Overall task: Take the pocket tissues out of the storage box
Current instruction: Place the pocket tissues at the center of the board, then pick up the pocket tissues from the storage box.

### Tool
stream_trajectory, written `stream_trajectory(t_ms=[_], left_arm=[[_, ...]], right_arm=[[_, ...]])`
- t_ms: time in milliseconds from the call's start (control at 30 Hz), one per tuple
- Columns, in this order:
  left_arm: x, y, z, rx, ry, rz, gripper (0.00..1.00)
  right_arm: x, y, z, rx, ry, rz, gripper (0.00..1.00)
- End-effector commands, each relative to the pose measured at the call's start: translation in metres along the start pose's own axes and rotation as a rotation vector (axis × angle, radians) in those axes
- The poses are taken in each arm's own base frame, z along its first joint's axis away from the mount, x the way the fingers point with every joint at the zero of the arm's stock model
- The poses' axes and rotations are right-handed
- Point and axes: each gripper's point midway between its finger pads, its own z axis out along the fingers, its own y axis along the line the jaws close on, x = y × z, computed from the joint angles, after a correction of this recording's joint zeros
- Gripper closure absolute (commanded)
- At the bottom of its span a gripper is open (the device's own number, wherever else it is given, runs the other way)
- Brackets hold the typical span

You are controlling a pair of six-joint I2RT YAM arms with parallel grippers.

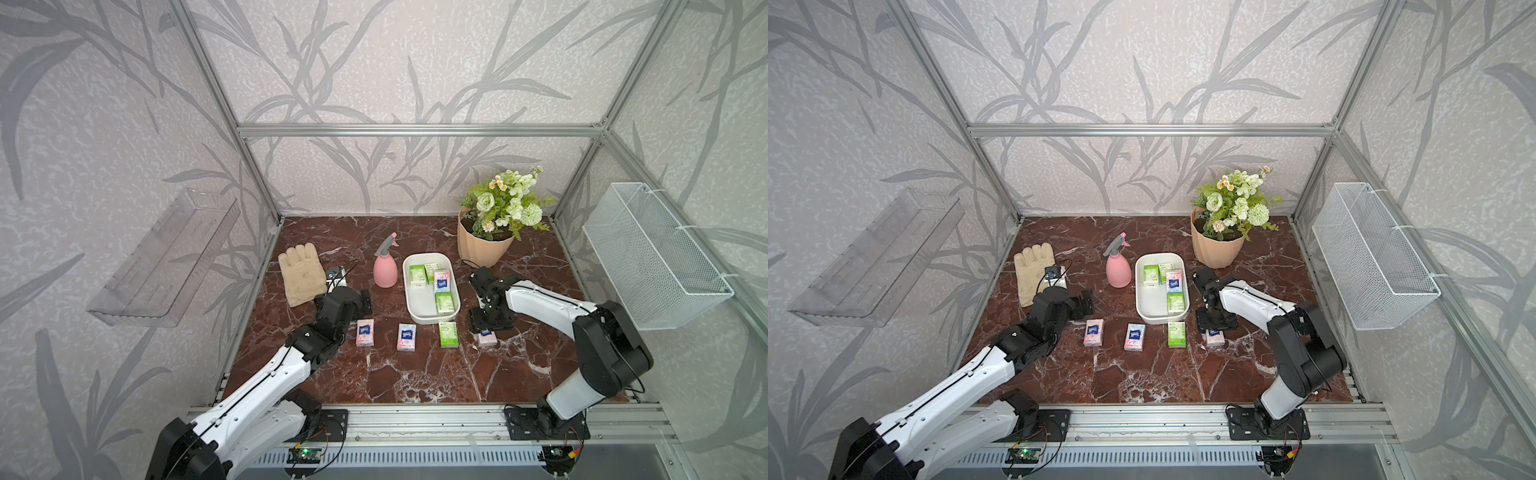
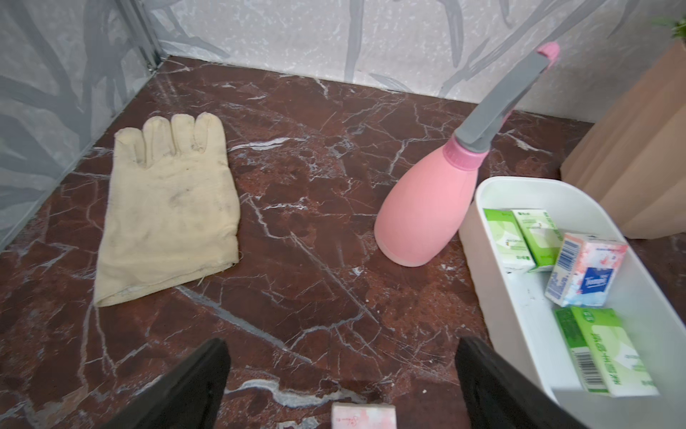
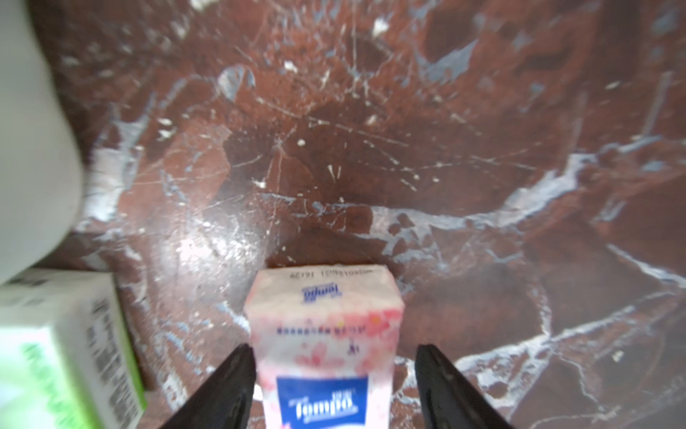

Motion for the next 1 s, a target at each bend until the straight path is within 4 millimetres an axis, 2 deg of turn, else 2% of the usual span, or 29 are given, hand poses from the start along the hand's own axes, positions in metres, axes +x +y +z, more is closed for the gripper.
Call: stream_trajectory(t_ms=[0,300,500,633,800,967], left_arm=[[-0.013,-0.024,0.000,0.103,0.007,-0.028,0.00],[-0.013,-0.080,0.009,0.248,0.101,0.014,0.00],[0.001,-0.125,0.019,0.296,0.188,0.047,0.00],[0.012,-0.151,0.029,0.301,0.248,0.065,0.03],[0.027,-0.179,0.045,0.273,0.356,0.094,0.06],[0.045,-0.197,0.059,0.236,0.471,0.128,0.12]], right_arm=[[-0.007,-0.010,-0.027,0.018,-0.066,0.018,0.24],[-0.024,-0.015,-0.085,-0.048,-0.275,0.059,0.16],[-0.030,-0.022,-0.117,-0.096,-0.430,0.100,0.07],[-0.032,-0.026,-0.128,-0.137,-0.516,0.147,0.00],[-0.033,-0.028,-0.138,-0.174,-0.576,0.175,0.01],[-0.030,-0.025,-0.145,-0.210,-0.613,0.131,0.01]])
